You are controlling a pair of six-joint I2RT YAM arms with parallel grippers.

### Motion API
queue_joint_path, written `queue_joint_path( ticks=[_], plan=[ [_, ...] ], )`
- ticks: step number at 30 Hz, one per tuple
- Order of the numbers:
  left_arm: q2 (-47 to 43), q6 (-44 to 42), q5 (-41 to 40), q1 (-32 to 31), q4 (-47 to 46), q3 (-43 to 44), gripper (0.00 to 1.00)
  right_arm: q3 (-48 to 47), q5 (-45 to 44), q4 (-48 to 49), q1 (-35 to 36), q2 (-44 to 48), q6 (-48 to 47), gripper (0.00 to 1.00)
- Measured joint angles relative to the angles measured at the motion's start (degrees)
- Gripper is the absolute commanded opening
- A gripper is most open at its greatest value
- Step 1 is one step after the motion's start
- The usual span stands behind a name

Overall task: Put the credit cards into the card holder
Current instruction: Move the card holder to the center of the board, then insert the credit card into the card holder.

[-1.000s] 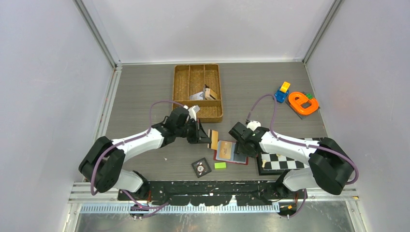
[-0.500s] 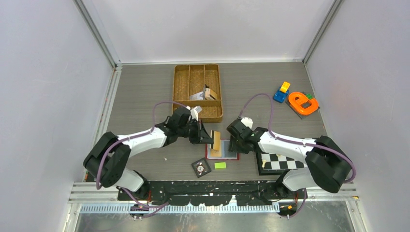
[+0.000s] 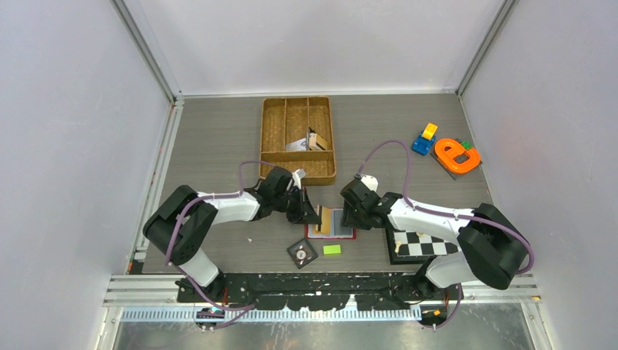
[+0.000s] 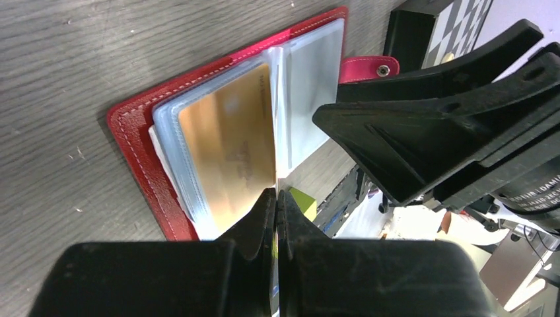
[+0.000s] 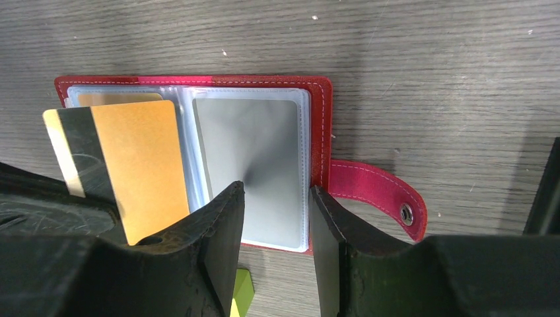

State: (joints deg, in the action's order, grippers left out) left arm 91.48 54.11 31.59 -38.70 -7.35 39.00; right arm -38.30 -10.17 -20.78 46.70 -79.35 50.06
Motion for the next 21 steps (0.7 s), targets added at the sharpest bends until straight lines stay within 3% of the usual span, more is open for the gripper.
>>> queue_joint_path(
  ticks=[21],
  plan=[
    [3.32,1.66,2.12,0.0,-7.8,-1.6,0.0,0.02,0.31,0.0,-0.31,-0.09,0.04,0.45]
  ],
)
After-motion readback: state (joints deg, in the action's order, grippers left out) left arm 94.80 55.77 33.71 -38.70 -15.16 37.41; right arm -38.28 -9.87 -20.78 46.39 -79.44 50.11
